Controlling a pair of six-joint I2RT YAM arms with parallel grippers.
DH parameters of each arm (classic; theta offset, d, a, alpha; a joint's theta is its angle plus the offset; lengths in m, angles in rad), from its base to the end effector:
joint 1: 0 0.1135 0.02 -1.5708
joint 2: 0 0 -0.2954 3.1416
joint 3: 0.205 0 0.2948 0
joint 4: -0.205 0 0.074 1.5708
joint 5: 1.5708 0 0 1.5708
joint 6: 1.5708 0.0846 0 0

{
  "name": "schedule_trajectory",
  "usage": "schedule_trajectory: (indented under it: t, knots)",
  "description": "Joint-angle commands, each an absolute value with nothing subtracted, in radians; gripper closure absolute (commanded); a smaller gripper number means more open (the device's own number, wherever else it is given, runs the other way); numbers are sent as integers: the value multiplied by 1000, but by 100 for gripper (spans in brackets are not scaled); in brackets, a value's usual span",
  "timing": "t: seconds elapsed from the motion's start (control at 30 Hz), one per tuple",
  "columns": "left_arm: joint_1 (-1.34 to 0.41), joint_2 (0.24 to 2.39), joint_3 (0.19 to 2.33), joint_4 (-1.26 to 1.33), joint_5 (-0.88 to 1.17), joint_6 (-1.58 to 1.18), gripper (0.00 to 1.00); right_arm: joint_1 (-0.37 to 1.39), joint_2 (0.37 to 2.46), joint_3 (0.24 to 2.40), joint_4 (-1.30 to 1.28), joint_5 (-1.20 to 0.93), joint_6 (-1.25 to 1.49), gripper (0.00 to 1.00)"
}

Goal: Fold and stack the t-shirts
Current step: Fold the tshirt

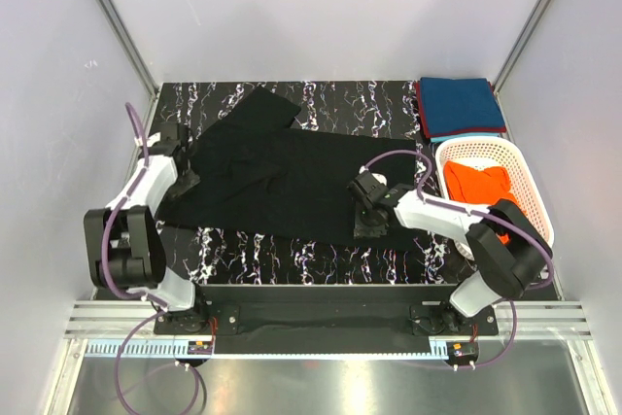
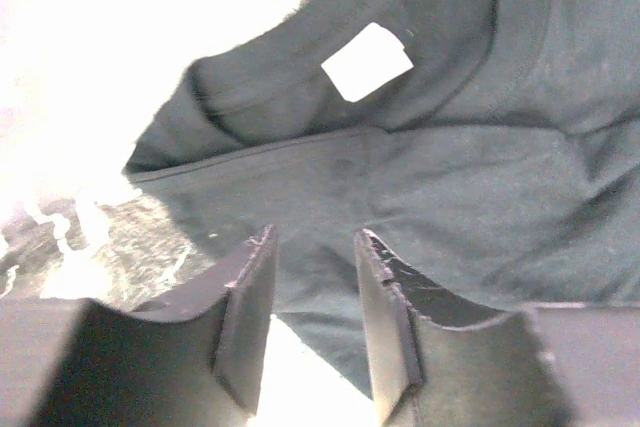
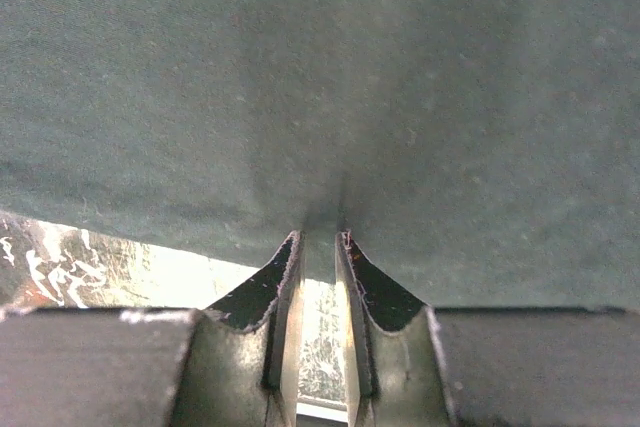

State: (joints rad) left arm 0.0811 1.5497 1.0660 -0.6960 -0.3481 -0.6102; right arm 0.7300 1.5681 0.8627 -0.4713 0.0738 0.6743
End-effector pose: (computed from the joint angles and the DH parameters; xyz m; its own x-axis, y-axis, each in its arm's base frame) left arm 0.3522 0.0576 0.1858 -0.6373 -0.5922 -0.4931 -0.6966 0.7163 0.0400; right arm 0.2565 0.2212 0.1212 -0.9395 -0.0052 -0.3425 -0.0734 0.9797 0.1866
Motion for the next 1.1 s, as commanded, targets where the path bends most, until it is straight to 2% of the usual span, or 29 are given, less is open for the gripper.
schedule_trajectory:
  t: [0.0, 0.13, 0.2, 0.4, 0.67, 0.87, 1.07]
  knots:
    - [122, 1474, 1014, -724, -454, -664, 62, 724, 1496, 845, -468, 123, 724, 76]
    - [179, 1483, 959, -677, -407, -686, 76, 724, 1470, 824, -466, 133, 738, 76]
    - [198, 1506, 951, -663, -411, -689, 78, 724, 1483, 816, -466, 137, 736, 76]
    - [238, 1704, 1021, -669, -477, -712, 93, 719, 1572, 805, -459, 146, 700, 78]
    - [250, 1821, 1103, -779, -660, -779, 89, 696, 1511, 697, -463, 152, 730, 78]
    - [249, 1787, 1104, -795, -603, -775, 88, 693, 1488, 676, -472, 153, 726, 78]
    - [250, 1632, 1078, -825, -598, -784, 76, 693, 1396, 689, -544, 170, 744, 78]
